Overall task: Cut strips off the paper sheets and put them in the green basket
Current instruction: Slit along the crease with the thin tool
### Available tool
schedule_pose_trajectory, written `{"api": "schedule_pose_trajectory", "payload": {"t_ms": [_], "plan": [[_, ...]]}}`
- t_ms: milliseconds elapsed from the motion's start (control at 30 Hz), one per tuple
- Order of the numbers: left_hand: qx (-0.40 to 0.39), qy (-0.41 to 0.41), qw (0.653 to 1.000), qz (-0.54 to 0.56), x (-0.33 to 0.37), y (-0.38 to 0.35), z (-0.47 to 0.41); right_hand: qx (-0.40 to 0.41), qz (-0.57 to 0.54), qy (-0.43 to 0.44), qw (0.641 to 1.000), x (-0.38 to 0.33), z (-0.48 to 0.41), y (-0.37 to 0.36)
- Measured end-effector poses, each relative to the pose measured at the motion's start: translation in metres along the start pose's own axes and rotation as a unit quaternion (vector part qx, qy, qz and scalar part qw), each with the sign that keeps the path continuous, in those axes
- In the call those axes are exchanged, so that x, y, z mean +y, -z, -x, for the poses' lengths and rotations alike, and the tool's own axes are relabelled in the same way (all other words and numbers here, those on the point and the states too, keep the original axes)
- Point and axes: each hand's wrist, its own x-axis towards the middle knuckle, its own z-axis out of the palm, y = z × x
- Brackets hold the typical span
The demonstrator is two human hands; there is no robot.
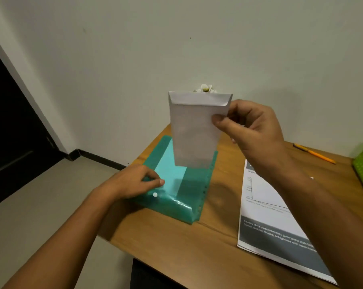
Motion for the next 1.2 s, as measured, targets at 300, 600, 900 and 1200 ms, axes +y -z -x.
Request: {"api": "schedule_pose_trajectory", "payload": {"t_ms": [300, 600, 900, 1200], "plan": [[0.133, -0.085, 0.983, 0.094, 0.068, -0.006, -0.044, 0.092, 0.016, -0.088, 0.992, 0.045, 0.031, 0.055], [0.135, -0.138, 0.938, 0.288, 0.161, -0.06, -0.088, 0.185, -0.047, -0.207, 0.959, 0.077, 0.079, 0.107], [0.221, -0.098, 0.965, 0.098, 0.187, -0.103, -0.105, 0.283, -0.294, -0.397, 0.822, 0.101, 0.125, 0.144], [0.221, -0.142, 0.965, -0.019, 0.176, -0.122, -0.102, 0.295, -0.277, -0.44, 0.802, 0.122, 0.137, 0.148]]}}
